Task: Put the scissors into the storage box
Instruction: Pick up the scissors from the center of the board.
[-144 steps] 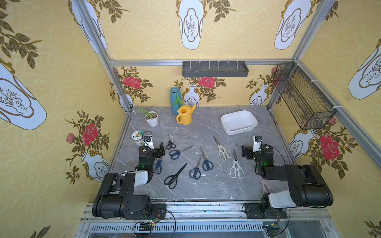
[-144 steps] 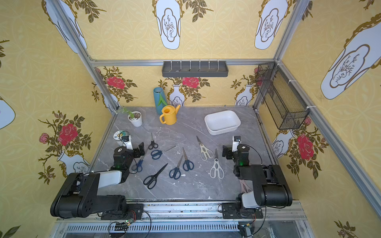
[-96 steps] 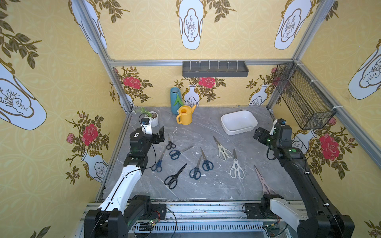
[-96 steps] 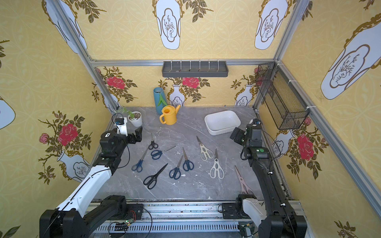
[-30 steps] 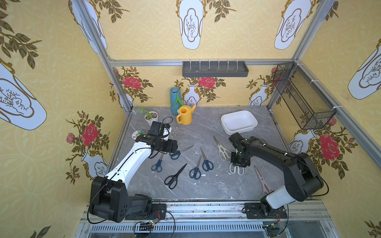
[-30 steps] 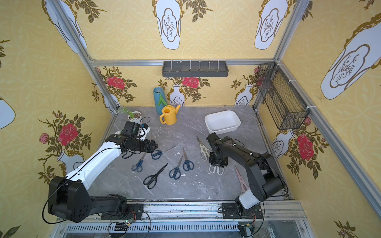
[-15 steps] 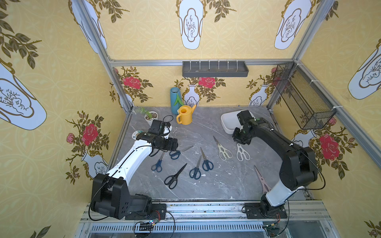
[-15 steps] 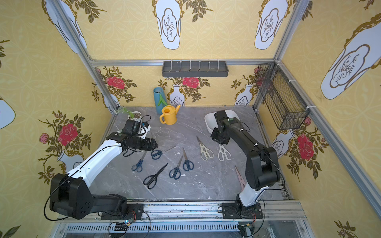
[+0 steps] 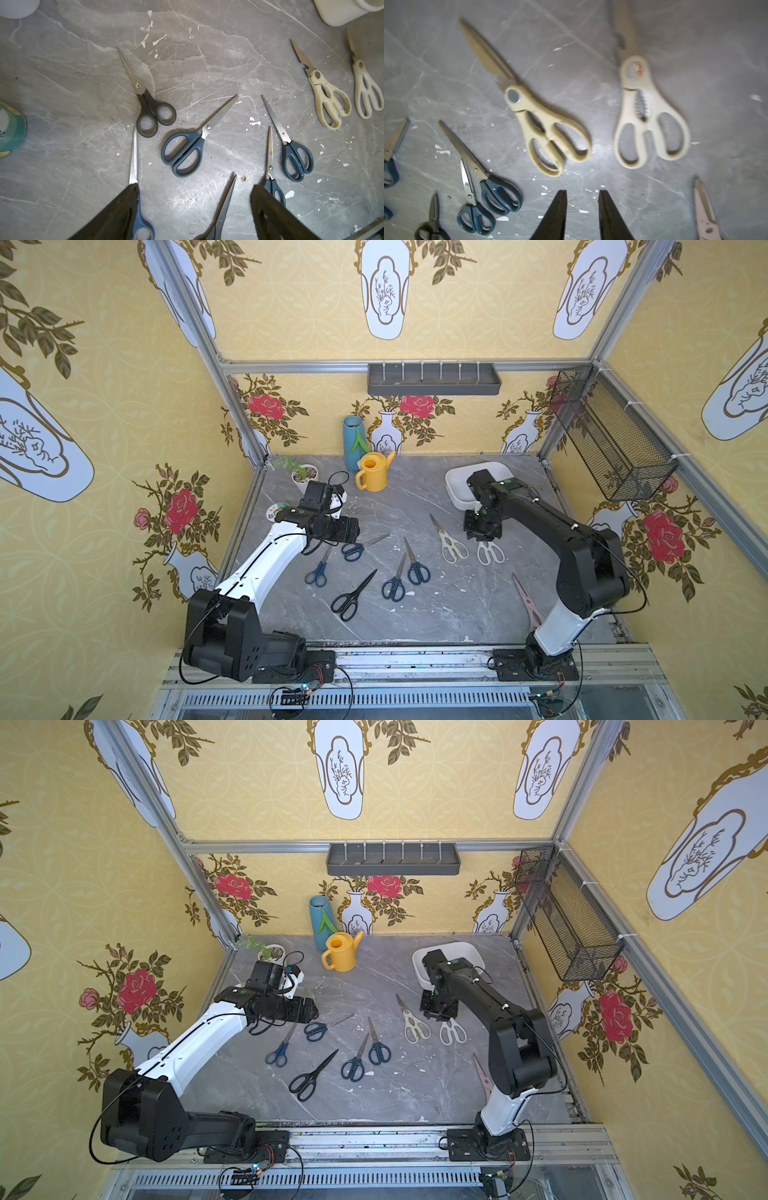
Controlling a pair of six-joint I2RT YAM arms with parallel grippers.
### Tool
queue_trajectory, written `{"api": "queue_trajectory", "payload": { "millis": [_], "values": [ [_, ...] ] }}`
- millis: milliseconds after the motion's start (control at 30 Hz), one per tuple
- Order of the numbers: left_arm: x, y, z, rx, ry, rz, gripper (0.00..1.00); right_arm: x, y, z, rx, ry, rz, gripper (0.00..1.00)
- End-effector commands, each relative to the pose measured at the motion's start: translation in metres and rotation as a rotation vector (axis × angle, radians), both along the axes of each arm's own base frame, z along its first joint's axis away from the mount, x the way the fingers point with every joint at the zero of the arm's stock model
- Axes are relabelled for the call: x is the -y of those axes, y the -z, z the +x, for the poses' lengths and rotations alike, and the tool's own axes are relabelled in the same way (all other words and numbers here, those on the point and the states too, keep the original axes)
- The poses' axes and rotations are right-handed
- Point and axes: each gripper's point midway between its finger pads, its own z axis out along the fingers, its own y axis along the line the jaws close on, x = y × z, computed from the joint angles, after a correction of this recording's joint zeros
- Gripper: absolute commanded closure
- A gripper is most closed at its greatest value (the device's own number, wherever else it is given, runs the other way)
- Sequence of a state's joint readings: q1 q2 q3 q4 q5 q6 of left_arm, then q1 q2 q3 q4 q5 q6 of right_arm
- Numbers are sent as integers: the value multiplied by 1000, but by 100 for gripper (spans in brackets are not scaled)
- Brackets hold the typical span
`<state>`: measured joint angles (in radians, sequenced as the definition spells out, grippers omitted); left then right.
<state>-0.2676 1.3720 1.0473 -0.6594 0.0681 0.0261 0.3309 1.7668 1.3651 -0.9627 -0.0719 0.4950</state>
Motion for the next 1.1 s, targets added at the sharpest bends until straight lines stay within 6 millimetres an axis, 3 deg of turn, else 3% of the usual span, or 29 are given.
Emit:
{"api": "queue_trajectory", "payload": {
  "millis": [0, 233, 667, 800, 1067],
  "values": [
    [3, 3, 0, -7, -2, -19, 11, 8, 16, 4, -17, -18, -61, 69],
    [1, 6, -2, -11, 1, -8, 11, -3, 56, 19, -84, -116, -34, 69],
    [-4, 9, -4, -7, 0, 18, 10, -5, 93, 19, -148, -187, -62, 72],
    [-5, 10, -4, -8, -1, 25, 10, -16, 87, 18, -121, -212, -23, 84],
    [-8, 12, -3, -2, -9, 41, 10, -34, 36, 16, -12, -230, 46, 100]
  ]
}}
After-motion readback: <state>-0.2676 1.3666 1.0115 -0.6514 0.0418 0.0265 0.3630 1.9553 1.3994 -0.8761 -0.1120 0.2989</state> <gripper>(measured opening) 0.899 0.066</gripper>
